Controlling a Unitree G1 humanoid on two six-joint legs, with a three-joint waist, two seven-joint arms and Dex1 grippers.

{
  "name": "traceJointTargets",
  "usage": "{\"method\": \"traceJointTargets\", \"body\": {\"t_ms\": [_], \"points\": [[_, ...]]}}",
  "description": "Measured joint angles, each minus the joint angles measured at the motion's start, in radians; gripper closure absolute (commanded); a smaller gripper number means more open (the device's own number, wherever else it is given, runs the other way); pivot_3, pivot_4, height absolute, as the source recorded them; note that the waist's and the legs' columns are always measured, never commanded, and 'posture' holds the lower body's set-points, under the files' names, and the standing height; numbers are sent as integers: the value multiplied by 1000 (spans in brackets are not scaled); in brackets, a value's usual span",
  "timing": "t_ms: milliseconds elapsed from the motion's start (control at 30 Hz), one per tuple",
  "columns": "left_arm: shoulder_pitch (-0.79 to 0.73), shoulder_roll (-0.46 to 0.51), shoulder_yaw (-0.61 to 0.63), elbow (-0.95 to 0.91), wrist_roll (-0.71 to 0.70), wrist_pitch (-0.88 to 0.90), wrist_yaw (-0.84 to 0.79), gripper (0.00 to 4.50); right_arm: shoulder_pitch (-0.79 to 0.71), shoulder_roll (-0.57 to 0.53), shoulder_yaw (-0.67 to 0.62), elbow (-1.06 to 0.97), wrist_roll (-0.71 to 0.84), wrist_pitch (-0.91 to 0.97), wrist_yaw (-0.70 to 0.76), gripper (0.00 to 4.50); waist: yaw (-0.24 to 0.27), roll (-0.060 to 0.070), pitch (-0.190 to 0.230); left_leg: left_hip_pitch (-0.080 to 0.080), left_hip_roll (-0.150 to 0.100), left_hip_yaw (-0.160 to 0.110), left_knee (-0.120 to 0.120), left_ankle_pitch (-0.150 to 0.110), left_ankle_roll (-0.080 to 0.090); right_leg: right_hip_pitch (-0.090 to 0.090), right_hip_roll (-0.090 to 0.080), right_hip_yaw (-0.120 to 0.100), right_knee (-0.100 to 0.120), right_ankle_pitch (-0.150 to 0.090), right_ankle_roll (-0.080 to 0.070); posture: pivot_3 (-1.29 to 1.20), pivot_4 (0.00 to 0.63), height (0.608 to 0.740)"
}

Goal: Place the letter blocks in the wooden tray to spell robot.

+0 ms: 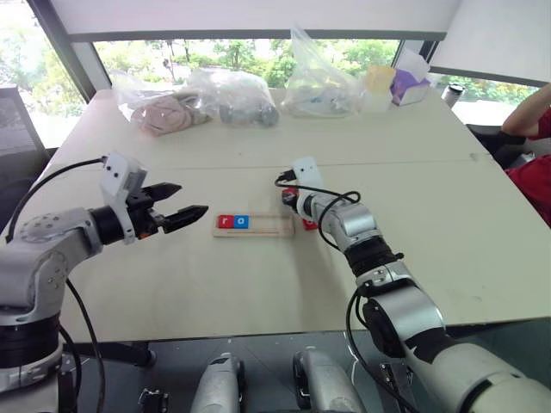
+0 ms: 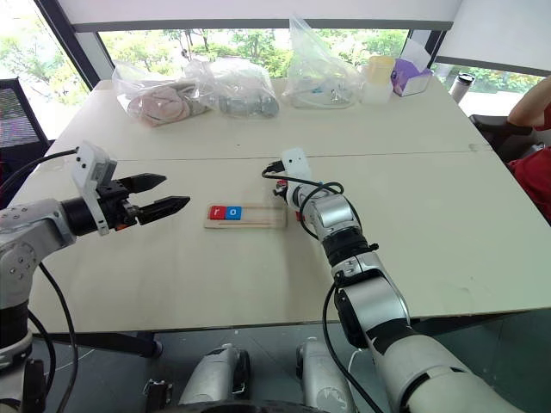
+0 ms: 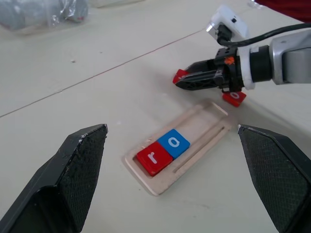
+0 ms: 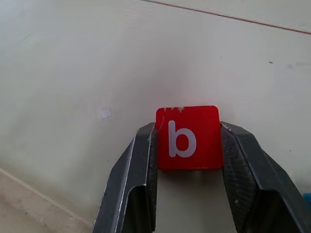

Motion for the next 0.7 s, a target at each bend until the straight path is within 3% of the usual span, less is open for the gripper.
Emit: {"method": "traceJointTargets", "body": {"t_ms": [133,233,333,433,533,700], "points": [[-40,2,-45,8,-10,-13,-8,0,68,-114,-107,-361,13,152,-24,3323,0,1,0,-6,-4,1,-1,0,0,-6,-4,0,0,1,2,0,150,740],[-65,1,-91,10,-24,-13,-28,0,151,-156,-218,-716,44,368,-45,3323,-3,0,0,-8,-4,-1,-2,0,0,-7,-4,-1,0,1,5,0,150,740],[-88,4,-131,13,-33,-19,-51,0,309,-125,-320,-1016,53,641,-74,3323,0,0,0,-8,-4,-3,-4,0,0,-8,-2,-1,0,0,6,0,150,740],[-131,11,-174,27,-34,-25,-80,0,460,0,-396,-1232,31,861,-118,3323,-5,0,0,-8,-4,-2,-4,0,0,-8,1,0,0,0,5,0,150,740],[-163,30,-218,49,-23,-55,-116,0,558,129,-434,-1307,7,930,-153,3323,-11,1,0,-2,-5,-2,-4,0,0,-7,3,2,0,0,1,0,150,740],[-162,38,-255,114,2,-86,-146,0,581,167,-450,-1308,-33,929,-184,3323,-8,2,1,1,-4,-2,-4,0,0,-4,2,3,0,-1,-1,0,150,740]]}}
